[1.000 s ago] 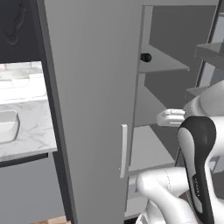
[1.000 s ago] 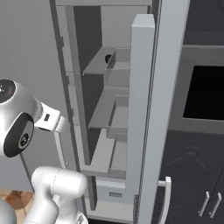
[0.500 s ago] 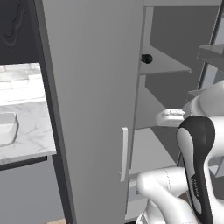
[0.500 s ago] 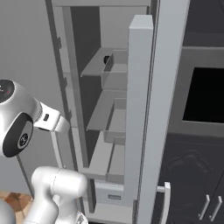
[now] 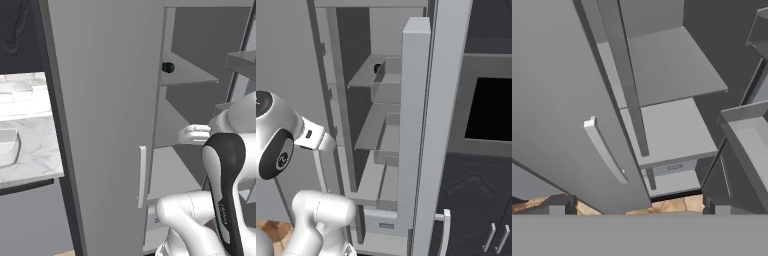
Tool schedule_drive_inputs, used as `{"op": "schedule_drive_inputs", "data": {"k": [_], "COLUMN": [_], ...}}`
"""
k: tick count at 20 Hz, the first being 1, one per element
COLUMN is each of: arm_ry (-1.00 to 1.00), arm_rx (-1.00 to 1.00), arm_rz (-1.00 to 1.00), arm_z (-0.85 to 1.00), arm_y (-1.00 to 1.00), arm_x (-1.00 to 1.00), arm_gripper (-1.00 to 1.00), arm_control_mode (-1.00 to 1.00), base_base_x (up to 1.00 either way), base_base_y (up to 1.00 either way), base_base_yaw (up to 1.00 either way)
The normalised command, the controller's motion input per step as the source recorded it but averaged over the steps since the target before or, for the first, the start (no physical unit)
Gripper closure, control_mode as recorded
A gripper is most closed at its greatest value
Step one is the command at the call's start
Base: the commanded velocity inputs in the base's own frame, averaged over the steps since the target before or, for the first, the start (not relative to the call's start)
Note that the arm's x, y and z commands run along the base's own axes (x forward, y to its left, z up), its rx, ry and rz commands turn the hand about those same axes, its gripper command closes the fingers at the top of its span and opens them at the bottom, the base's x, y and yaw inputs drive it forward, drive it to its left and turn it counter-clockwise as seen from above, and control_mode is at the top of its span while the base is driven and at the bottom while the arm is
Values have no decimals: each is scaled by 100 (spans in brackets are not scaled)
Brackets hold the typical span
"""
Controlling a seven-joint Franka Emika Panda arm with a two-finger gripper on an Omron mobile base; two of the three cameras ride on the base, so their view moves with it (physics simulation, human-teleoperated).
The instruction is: Take the eggplant and squash out of the freezer and place them in the tupperware container on the counter. Then put the tupperware containing the vegetables back in the freezer.
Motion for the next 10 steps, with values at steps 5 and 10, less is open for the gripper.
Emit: {"op": "schedule_drive_inputs", "data": {"k": [5, 10], "arm_ry": [0, 0], "arm_rx": [-2, -5], "arm_rz": [0, 0], "arm_z": [32, 63], "arm_y": [0, 0], "arm_x": [0, -3], "arm_gripper": [-100, -100], "arm_control_mode": [-100, -100], "base_base_x": [0, 0], "base_base_y": [0, 0], "base_base_yaw": [0, 0]}}
